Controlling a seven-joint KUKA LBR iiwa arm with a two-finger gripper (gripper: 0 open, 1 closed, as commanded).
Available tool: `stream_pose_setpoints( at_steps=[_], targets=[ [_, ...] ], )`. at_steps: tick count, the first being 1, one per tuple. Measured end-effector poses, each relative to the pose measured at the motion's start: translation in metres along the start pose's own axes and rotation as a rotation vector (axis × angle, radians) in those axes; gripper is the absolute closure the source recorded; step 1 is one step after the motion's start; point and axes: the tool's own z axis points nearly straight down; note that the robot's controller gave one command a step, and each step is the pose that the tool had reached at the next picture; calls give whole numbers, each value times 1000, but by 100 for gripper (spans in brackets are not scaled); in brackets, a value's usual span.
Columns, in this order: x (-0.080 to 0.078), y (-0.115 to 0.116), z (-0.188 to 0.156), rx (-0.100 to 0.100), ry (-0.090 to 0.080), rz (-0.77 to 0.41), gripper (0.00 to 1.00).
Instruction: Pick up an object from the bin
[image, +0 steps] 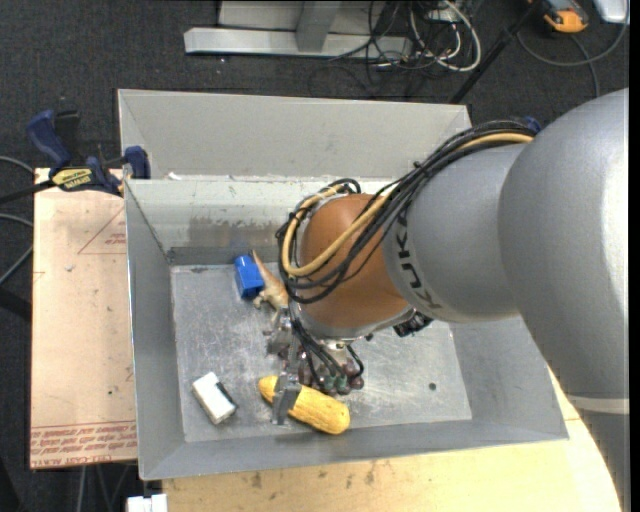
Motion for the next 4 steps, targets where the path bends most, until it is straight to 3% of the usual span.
stream_pose_setpoints(
  at_steps=[1,2,3,4],
  targets=[
    [-9,-24,7,2,-3,-170,0],
    [2,-63,16,-3,-5,-263,0],
    [2,-99,37,-1,-7,-361,100],
    [2,-99,37,-1,-7,-361,100]
  ],
)
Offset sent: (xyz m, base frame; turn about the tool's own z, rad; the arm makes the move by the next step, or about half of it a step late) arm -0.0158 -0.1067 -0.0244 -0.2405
